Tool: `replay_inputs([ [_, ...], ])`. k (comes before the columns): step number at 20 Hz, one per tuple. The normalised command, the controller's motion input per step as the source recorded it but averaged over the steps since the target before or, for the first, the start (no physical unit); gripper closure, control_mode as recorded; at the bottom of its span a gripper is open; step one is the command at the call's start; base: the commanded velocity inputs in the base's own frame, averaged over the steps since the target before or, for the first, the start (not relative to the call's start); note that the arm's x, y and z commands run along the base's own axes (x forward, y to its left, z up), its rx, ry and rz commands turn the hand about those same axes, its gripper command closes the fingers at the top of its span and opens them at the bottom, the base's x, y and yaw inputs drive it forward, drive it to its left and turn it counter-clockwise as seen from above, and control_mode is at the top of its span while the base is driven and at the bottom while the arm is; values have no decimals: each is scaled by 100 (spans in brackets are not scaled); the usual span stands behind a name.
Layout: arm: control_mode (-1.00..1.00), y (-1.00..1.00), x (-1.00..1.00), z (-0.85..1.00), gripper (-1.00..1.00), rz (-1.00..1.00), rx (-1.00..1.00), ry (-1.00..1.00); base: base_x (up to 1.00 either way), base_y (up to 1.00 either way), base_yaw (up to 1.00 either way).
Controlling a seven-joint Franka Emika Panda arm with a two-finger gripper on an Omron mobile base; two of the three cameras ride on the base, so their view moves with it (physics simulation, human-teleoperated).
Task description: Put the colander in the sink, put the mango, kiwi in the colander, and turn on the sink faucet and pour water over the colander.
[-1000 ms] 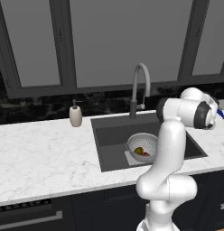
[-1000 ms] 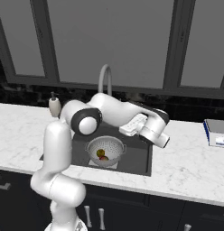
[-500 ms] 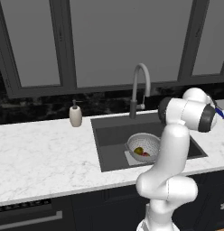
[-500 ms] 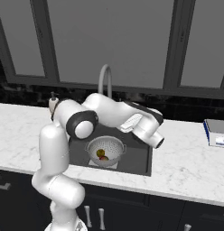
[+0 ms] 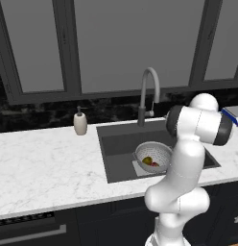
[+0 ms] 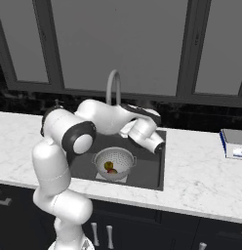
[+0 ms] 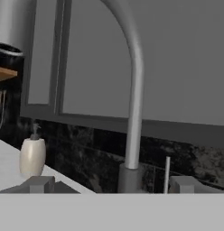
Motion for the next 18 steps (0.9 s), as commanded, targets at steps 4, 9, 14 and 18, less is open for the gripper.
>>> replay_inputs([
  [4, -100, 11, 20, 1, -100, 0, -1, -2, 0, 0, 0],
  [9, -100, 15, 16, 0, -100, 0, 0, -10, 0, 0, 0],
  [14, -100, 7, 37, -4, -100, -3, 0, -9, 0, 0, 0],
  [18, -100, -1, 46, -15, -100, -1, 0, 0, 0, 0, 0],
])
